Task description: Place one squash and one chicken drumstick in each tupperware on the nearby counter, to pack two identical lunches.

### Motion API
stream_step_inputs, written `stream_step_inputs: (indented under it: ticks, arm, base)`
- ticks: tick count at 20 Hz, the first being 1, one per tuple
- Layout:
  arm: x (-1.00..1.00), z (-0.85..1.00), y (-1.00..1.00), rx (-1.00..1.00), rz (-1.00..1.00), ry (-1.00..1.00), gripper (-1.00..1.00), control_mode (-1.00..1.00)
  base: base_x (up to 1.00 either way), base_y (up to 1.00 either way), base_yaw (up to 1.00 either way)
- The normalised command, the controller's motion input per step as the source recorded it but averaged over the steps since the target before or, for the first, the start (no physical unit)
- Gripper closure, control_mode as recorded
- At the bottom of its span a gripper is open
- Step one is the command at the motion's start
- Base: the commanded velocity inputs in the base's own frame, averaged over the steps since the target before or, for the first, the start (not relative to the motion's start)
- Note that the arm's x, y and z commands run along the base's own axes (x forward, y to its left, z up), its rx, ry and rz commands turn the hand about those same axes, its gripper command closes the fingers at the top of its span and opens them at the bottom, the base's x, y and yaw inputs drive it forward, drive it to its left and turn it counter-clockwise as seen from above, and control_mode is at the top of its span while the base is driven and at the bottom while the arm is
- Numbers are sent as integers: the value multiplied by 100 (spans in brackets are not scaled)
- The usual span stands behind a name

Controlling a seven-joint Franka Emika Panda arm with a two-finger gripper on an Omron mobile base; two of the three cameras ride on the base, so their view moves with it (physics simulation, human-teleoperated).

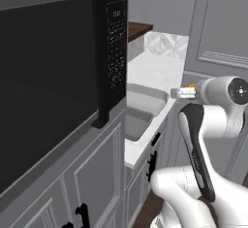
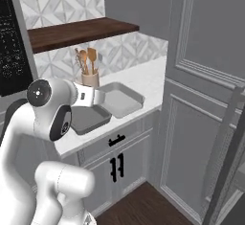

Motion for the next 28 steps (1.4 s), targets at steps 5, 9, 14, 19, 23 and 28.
stream_step_inputs:
  ticks: [5,9,14,19,23,28]
  arm:
    - [0,0,0,0,0,0,100,100]
    - [0,0,0,0,0,0,100,100]
    - [0,0,0,0,0,0,100,100]
    - [0,0,0,0,0,0,100,100]
    - [25,-15,9,0,6,7,100,-100]
    - [100,-76,47,-1,24,34,100,-100]
  base:
    - [39,-97,16]
    - [44,-42,9]
    - [100,42,7]
    - [99,36,11]
    - [72,13,17]
    - [0,0,0]
